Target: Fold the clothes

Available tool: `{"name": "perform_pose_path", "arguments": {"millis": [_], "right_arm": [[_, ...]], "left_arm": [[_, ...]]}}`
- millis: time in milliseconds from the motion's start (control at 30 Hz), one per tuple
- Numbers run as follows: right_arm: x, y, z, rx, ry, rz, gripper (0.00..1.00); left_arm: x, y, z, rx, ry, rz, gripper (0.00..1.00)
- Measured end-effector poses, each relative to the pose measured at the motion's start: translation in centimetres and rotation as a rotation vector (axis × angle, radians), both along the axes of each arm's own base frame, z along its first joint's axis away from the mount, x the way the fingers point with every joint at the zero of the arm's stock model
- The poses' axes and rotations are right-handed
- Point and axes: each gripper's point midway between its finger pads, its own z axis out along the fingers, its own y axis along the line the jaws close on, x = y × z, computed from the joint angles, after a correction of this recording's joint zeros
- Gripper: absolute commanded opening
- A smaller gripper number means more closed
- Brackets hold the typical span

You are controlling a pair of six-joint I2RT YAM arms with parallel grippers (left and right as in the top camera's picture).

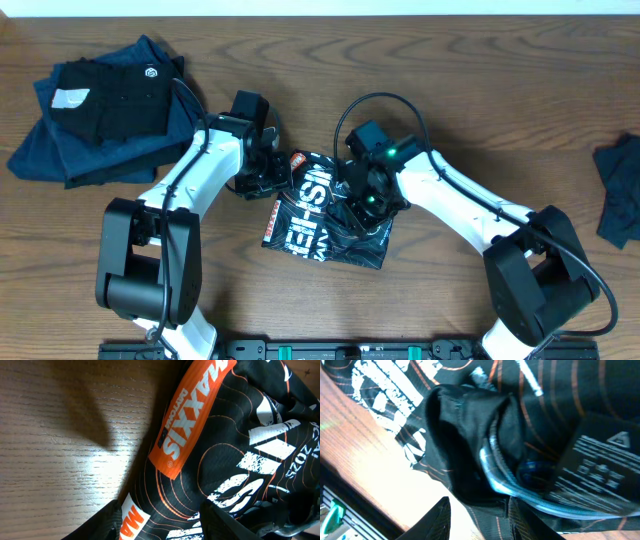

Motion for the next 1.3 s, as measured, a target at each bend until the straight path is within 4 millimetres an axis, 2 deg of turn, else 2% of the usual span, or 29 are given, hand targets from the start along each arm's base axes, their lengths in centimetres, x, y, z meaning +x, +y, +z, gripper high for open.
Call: {"name": "perform_pose_path", "arguments": {"millis": [133, 333, 500, 633, 700, 733, 800, 933, 1133, 1167, 1233, 1267, 1300], "right_arm": [[-0.3, 1.1, 0.3, 0.046, 0.002, 0.025, 0.38], [0.9, 2.4, 0.3, 0.075, -0.075, 0.053, 0.47], [1.0, 2.5, 0.1, 0.06, -0.097, 0.064, 0.45], [0.8, 2.6, -0.6, 0.046, -0.086, 0.075, 0.28], [0.5, 2.9, -1.0, 0.04, -0.084, 0.093, 0.06], [0.3, 3.0, -1.0, 0.037, -0.084, 0.102, 0.01], [-0.2, 3.3, -1.1, 0.035, -0.081, 0.114, 0.01], [-1.6, 2.8, -1.2, -0.004, -0.043, 0.134, 0.01], [-3.8, -1.1, -1.5, -0.189, 0.047, 0.127, 0.01], [-4.0, -1.8, -1.5, -0.222, 0.051, 0.122, 0.05], [-4.0, -2.5, -1.6, -0.262, 0.05, 0.104, 0.22], [-4.0, -2.8, -1.6, -0.278, 0.048, 0.101, 0.27], [-3.9, -3.0, -1.6, -0.293, 0.045, 0.097, 0.28]], "left_arm": [[0.0, 0.0, 0.0, 0.0, 0.0, 0.0, 0.52], [0.0, 0.0, 0.0, 0.0, 0.0, 0.0, 0.52], [0.0, 0.0, 0.0, 0.0, 0.001, 0.0, 0.52], [0.0, 0.0, 0.0, 0.0, 0.001, 0.0, 0.53], [0.0, 0.0, 0.0, 0.0, 0.001, 0.0, 0.52], [0.0, 0.0, 0.0, 0.0, 0.001, 0.0, 0.52], [0.0, 0.0, 0.0, 0.0, 0.001, 0.0, 0.52], [0.0, 0.0, 0.0, 0.0, 0.001, 0.0, 0.53], [0.0, 0.0, 0.0, 0.0, 0.002, 0.0, 0.53], [0.0, 0.0, 0.0, 0.0, 0.001, 0.0, 0.53], [0.0, 0.0, 0.0, 0.0, 0.001, 0.0, 0.52], [0.0, 0.0, 0.0, 0.0, 0.001, 0.0, 0.52], [0.0, 0.0, 0.0, 0.0, 0.001, 0.0, 0.52]]}}
